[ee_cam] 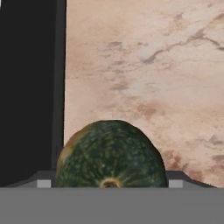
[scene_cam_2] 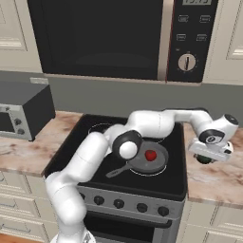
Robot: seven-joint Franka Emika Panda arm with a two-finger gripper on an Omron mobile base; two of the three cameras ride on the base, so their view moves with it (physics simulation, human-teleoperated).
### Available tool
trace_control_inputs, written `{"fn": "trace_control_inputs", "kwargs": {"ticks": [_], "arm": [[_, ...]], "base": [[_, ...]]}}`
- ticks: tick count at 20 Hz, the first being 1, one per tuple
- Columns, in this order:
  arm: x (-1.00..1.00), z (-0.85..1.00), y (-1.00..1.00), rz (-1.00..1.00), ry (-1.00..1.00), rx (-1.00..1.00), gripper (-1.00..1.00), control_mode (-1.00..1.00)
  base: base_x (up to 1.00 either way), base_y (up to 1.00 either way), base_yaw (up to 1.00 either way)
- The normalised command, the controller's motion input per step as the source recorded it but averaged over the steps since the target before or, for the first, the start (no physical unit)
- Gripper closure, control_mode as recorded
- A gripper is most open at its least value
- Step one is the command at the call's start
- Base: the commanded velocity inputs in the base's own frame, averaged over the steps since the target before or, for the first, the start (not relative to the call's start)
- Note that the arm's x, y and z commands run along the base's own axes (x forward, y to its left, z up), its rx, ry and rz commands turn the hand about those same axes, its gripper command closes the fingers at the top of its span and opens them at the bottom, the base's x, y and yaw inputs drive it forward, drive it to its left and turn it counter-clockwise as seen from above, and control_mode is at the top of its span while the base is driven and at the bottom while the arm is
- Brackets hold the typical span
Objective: Put the squash and tomato in the pan. Then turn on the front right burner and set the heat to medium.
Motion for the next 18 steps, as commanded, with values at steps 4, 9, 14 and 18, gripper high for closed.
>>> {"fn": "trace_control_inputs", "kwargs": {"ticks": [4, 9, 14, 18], "arm": [[-0.65, 0.31, 0.43, 0.1, 0.0, 0.0, 1.0, -1.0], [-0.65, 0.01, 0.92, 0.11, -0.05, 0.0, 1.0, -1.0], [-0.57, 0.19, 0.94, 0.1, -0.09, -0.01, 1.0, -1.0], [-0.45, 0.46, 0.56, 0.08, -0.04, -0.05, 1.0, -1.0]], "base": [[0.0, 0.0, 0.0], [0.0, 0.0, 0.0], [0.0, 0.0, 0.0], [0.0, 0.0, 0.0]]}}
